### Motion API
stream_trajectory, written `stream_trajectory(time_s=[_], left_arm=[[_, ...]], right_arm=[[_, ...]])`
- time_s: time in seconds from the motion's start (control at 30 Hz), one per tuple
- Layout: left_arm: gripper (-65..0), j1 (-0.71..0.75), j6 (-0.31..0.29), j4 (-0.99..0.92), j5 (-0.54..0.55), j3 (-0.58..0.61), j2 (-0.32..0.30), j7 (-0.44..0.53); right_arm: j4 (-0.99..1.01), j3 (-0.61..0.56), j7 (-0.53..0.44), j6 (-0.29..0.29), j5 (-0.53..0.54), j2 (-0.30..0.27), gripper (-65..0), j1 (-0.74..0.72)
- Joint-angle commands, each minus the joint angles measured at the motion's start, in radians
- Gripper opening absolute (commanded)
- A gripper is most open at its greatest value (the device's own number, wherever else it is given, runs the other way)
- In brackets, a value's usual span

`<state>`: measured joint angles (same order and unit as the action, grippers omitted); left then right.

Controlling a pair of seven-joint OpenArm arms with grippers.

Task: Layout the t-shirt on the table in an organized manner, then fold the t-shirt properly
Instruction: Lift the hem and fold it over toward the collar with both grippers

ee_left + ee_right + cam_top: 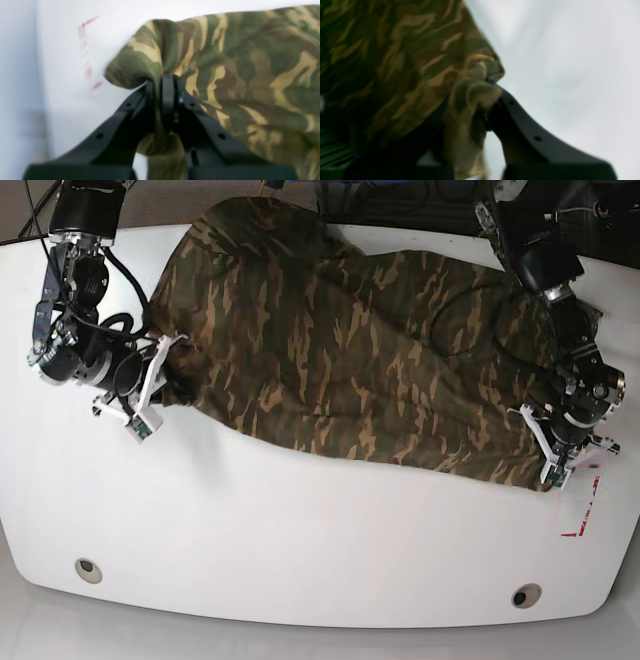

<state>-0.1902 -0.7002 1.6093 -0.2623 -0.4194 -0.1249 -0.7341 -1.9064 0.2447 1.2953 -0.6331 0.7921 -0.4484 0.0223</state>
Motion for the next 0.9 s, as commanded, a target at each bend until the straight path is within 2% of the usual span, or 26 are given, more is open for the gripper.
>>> stream_trajectory(time_s=[0.0,0.17,0.47,0.53,0.6,0.7,0.73,0.77,0.8,0.87], left_arm=[[-62.7,0.041,0.002,0.090,0.008,0.004,-0.003,0.012],[-62.7,0.156,0.002,0.162,0.008,0.004,-0.008,0.012],[-62.5,0.321,0.002,0.181,0.007,0.003,-0.025,0.012],[-62.5,0.349,0.002,0.181,0.007,0.004,-0.028,0.012],[-62.4,0.366,0.002,0.181,0.007,0.004,-0.029,0.012],[-60.1,0.395,0.002,0.176,0.005,0.006,-0.031,0.012],[-55.8,0.404,0.002,0.167,0.004,0.006,-0.031,0.012],[-53.7,0.407,0.002,0.162,0.004,0.006,-0.031,0.012],[-48.0,0.412,0.002,0.153,0.004,0.006,-0.031,0.012],[-38.8,0.413,0.002,0.144,0.002,0.004,-0.032,0.012]], right_arm=[[-0.028,0.006,-0.012,-0.004,0.074,-0.017,-65.0,0.040],[-0.028,0.002,0.022,0.000,0.140,-0.030,-65.0,0.106],[-0.025,0.002,0.025,0.003,0.140,-0.053,-64.6,0.187],[-0.023,0.000,0.025,0.005,0.140,-0.059,-62.2,0.199],[-0.023,0.000,0.025,0.006,0.138,-0.062,-56.8,0.209],[-0.021,0.000,0.025,0.015,0.135,-0.063,-41.3,0.227],[-0.021,0.000,0.025,0.031,0.129,-0.063,-33.9,0.233],[-0.021,0.000,0.025,0.038,0.122,-0.065,-30.2,0.236],[-0.021,0.000,0.025,0.052,0.102,-0.066,-24.2,0.239],[-0.021,0.000,0.025,0.062,0.068,-0.062,-16.8,0.239]])
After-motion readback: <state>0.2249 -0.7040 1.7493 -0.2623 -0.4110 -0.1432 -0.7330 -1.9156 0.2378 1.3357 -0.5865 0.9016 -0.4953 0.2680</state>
